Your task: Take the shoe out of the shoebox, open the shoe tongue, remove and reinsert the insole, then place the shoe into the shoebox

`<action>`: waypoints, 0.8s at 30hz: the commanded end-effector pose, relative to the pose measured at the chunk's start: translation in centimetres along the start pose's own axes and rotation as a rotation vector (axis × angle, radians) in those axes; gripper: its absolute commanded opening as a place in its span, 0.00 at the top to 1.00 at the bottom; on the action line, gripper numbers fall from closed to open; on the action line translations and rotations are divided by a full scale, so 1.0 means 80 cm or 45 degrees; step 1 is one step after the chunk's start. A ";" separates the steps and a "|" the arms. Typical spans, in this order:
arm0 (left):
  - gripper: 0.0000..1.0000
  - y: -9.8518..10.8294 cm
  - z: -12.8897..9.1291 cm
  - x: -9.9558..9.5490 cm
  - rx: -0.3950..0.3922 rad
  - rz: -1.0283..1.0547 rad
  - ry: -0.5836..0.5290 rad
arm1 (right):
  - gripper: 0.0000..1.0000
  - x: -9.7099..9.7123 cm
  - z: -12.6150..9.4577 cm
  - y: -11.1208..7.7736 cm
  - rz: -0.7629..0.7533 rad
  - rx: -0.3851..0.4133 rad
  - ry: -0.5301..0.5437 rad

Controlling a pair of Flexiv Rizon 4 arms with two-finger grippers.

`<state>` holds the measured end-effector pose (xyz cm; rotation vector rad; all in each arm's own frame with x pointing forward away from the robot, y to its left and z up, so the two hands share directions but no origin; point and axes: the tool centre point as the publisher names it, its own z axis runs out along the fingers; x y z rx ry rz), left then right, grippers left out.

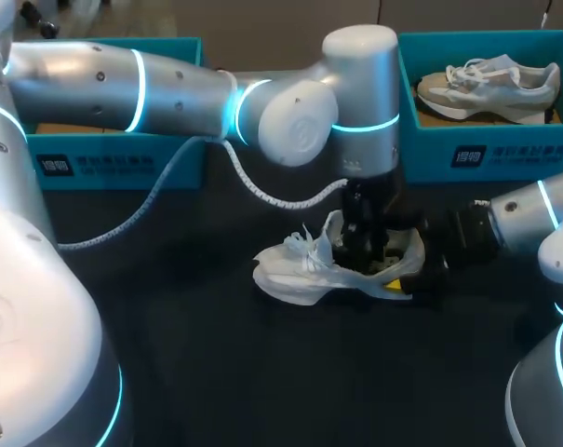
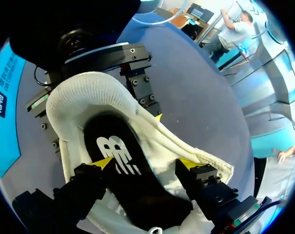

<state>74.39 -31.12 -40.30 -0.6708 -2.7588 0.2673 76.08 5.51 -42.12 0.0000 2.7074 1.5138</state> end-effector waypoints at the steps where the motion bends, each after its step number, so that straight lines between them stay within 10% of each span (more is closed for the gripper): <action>1: 0.22 0.000 0.030 -0.012 -0.028 -0.007 -0.086 | 1.00 0.004 0.007 0.000 -0.003 0.004 0.001; 20: 0.66 0.015 0.057 -0.036 -0.101 -0.062 -0.332 | 1.00 0.004 0.007 0.000 -0.003 0.004 0.001; 24: 0.89 0.016 0.058 -0.041 -0.113 -0.070 -0.352 | 1.00 0.004 0.007 0.000 -0.003 0.004 0.001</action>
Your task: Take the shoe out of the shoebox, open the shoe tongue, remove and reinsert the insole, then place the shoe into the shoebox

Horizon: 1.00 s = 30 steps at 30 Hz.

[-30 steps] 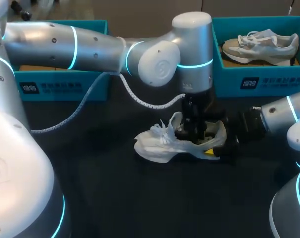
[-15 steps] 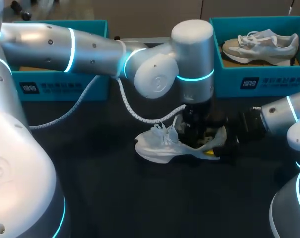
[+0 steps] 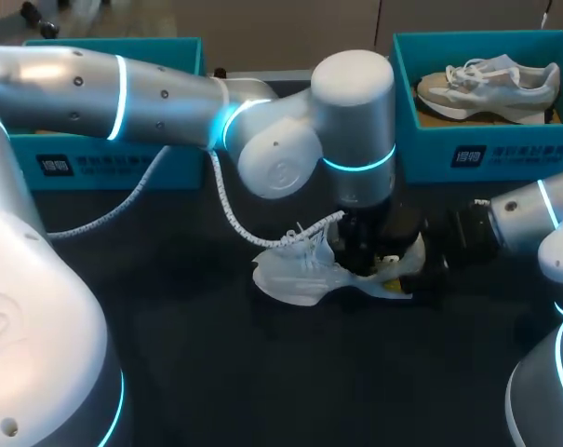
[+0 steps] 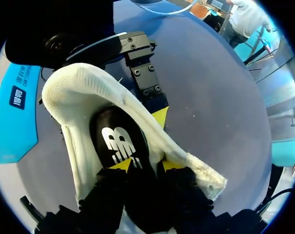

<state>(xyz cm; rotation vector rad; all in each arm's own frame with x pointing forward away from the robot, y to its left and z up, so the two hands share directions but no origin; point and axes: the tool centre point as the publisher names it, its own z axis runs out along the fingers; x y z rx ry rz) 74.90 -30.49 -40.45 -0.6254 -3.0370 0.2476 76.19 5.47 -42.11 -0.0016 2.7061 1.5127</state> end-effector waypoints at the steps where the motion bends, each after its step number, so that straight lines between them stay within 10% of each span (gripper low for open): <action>1: 0.93 0.000 0.067 -0.024 -0.014 -0.008 -0.034 | 1.00 0.005 0.007 0.000 0.000 0.003 0.002; 30: 1.00 0.020 -0.012 -0.020 0.052 0.011 -0.051 | 1.00 0.005 0.007 0.000 0.000 0.003 0.002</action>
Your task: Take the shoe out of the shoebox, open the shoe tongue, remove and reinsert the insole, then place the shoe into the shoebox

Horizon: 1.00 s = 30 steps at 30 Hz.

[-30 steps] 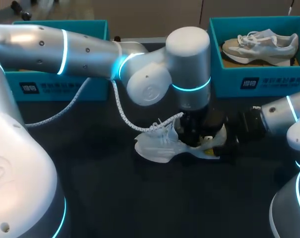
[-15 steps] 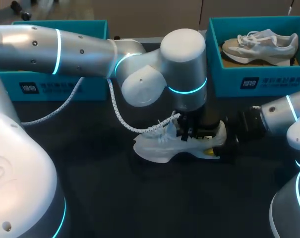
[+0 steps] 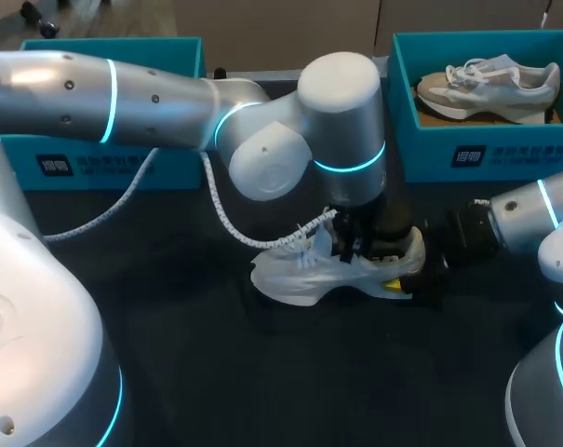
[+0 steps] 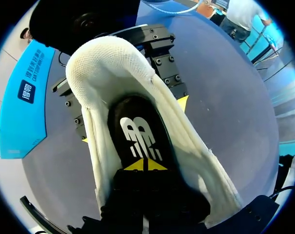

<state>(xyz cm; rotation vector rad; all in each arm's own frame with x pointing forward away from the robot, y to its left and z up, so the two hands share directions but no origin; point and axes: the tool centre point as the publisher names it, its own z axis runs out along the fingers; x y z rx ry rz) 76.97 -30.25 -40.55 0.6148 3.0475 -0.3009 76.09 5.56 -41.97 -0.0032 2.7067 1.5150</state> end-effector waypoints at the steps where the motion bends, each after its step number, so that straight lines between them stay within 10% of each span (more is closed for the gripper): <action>1: 1.00 0.007 -0.014 0.002 0.018 0.017 0.021 | 1.00 0.004 0.007 -0.002 0.000 0.005 -0.001; 20: 1.00 -0.004 -0.021 -0.001 0.057 0.066 0.033 | 1.00 0.004 0.007 -0.002 0.000 0.005 -0.001; 21: 0.86 -0.005 -0.018 -0.001 0.057 0.068 0.035 | 1.00 0.004 0.007 -0.002 0.000 0.005 -0.001; 30: 0.83 -0.022 0.004 0.003 0.089 0.080 0.042 | 1.00 0.004 0.007 -0.002 0.000 0.005 -0.001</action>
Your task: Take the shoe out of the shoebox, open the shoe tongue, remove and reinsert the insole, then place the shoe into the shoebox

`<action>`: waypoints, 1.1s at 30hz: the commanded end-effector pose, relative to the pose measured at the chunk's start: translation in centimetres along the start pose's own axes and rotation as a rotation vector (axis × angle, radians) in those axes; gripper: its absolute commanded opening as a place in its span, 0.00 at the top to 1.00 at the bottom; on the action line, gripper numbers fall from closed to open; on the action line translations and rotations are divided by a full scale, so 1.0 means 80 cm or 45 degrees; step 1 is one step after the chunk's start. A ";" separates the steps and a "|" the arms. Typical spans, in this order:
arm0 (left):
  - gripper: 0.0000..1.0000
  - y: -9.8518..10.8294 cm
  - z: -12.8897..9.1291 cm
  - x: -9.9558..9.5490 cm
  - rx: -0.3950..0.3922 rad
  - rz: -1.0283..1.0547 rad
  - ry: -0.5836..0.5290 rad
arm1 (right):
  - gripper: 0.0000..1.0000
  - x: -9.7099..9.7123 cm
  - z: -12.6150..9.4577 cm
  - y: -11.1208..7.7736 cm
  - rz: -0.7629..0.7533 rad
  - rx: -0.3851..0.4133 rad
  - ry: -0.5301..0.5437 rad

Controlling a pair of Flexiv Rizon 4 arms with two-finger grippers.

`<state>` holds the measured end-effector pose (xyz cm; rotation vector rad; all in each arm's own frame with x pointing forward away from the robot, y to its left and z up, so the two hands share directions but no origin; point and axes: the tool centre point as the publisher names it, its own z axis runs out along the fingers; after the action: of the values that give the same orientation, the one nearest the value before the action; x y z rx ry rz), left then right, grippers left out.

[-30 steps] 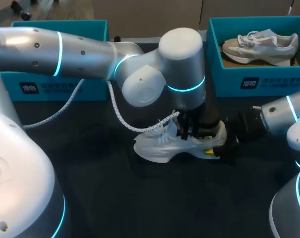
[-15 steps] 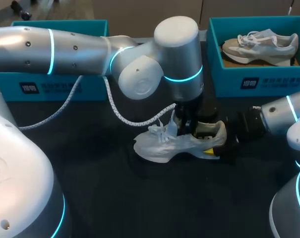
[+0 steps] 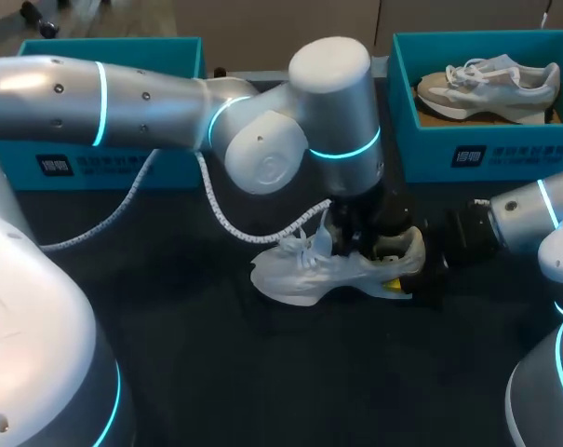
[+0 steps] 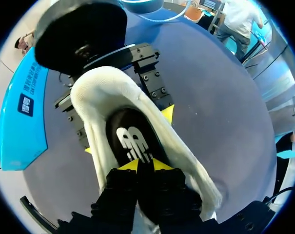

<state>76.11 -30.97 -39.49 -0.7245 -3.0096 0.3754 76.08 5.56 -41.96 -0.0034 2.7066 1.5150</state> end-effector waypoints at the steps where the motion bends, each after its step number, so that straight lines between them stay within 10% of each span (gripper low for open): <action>1: 0.84 -0.007 0.017 -0.004 0.015 -0.008 -0.008 | 1.00 0.004 0.007 -0.002 0.000 0.005 -0.001; 33: 0.46 -0.015 0.064 0.008 0.010 0.009 0.053 | 1.00 0.004 0.007 -0.002 0.000 0.005 -0.001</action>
<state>75.31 -32.25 -41.05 -0.7304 -2.9687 0.3746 75.99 5.57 -42.09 -0.0038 2.7066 1.5132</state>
